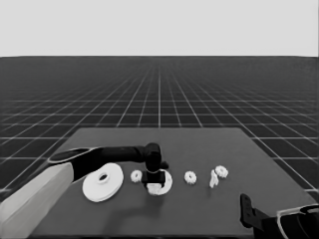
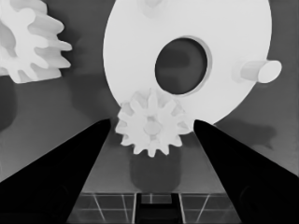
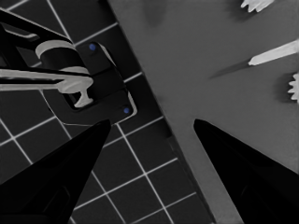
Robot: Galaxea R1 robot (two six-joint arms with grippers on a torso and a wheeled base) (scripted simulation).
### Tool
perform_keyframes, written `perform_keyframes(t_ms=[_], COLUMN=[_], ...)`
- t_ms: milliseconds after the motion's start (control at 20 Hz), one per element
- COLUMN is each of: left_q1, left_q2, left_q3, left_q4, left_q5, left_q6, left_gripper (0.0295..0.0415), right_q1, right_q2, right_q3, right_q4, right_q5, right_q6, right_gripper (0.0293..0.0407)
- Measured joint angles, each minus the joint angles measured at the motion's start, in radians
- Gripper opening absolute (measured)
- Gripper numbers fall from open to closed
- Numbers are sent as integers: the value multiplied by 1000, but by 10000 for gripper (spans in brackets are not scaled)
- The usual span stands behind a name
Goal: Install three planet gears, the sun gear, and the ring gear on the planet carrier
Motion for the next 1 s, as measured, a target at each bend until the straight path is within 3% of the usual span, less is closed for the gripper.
perform_keyframes(t_ms=[200,300,400,700,800,1000], left_q1=[0,-106,-150,-170,-191,-197], left_q2=[0,-16,-18,-19,-160,-209], left_q3=[0,77,93,97,47,-22], left_q4=[0,-105,-147,-168,-193,-205], left_q5=[0,29,31,31,-4,-20], left_q6=[0,-55,-67,-71,122,233], left_gripper=[385,385,385,385,385,385], right_q1=[0,0,0,0,0,0], right_q2=[0,0,0,0,0,0], right_q3=[0,0,0,0,0,0], right_q4=[0,0,0,0,0,0], right_q5=[0,0,0,0,0,0], right_q6=[0,0,0,0,0,0], right_gripper=[385,385,385,385,385,385])
